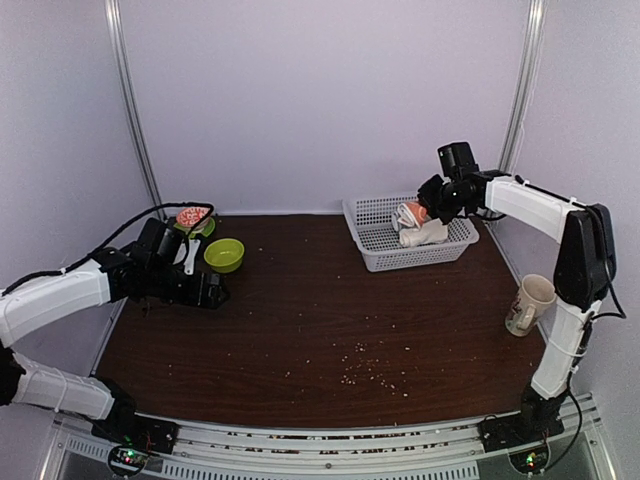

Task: Roll the towels
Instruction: Place the towel in the bin.

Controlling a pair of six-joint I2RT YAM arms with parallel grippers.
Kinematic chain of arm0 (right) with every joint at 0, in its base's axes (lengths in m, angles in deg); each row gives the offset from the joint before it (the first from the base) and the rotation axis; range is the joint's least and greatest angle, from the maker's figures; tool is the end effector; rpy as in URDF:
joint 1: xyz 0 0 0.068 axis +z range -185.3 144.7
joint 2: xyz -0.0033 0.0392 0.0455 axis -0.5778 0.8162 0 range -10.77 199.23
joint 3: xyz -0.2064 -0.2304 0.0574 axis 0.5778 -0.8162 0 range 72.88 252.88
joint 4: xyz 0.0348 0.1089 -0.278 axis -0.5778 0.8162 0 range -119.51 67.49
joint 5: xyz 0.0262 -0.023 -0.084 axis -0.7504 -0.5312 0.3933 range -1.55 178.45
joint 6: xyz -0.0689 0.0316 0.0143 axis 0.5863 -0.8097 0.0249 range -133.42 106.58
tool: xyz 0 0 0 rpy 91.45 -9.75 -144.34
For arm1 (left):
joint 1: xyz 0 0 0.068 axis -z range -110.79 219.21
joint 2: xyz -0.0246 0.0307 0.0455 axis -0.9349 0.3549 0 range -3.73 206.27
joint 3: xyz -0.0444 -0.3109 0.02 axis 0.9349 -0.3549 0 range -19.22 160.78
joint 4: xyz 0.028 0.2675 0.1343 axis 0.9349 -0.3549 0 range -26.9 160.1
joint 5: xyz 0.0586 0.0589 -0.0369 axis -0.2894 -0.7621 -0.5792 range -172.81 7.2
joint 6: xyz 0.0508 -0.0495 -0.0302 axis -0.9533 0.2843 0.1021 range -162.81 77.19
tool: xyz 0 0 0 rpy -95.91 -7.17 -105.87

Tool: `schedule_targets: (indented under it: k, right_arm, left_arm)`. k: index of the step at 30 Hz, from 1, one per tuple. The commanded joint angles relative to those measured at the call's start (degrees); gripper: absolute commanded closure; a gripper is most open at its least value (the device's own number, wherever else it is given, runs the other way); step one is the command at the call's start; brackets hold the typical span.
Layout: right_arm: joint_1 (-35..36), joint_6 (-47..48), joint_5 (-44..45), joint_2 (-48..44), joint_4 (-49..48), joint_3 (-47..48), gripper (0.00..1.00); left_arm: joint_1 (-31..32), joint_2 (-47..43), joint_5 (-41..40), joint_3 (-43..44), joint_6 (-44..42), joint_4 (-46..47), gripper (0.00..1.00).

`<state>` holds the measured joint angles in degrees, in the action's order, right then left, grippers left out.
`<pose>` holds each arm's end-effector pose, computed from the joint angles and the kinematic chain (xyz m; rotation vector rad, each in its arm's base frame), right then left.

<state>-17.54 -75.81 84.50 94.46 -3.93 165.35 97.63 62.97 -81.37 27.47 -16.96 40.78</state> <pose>0.4773 0.1575 0.3184 0.8644 2.2095 0.8017 0.2447 -0.1343 0.2480 0.0671 2.4831 -0.4475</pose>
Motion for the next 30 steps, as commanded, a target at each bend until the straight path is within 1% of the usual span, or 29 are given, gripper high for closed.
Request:
schedule_targets:
  k: [1,9,16,30]
  right_arm:
    - [-1.74,-4.25,3.89,4.24,0.07,5.39,1.00]
    - [-4.14,-7.46,4.43,8.97,0.07,5.67,1.00]
    - [-4.49,-9.80,5.43,12.78,2.12,6.75,1.00]
    - [-4.49,-11.58,6.04,12.29,0.59,2.52,1.00]
  left_arm:
    - [-0.38,1.87,-1.05,2.76,-0.17,-0.08,0.07]
    - [-0.35,4.58,-0.35,3.75,-0.10,0.03,0.07]
    - [-0.39,5.19,-0.93,4.37,-0.47,-0.47,0.08]
    - [-0.38,6.25,-0.39,4.88,-0.60,-0.39,0.08]
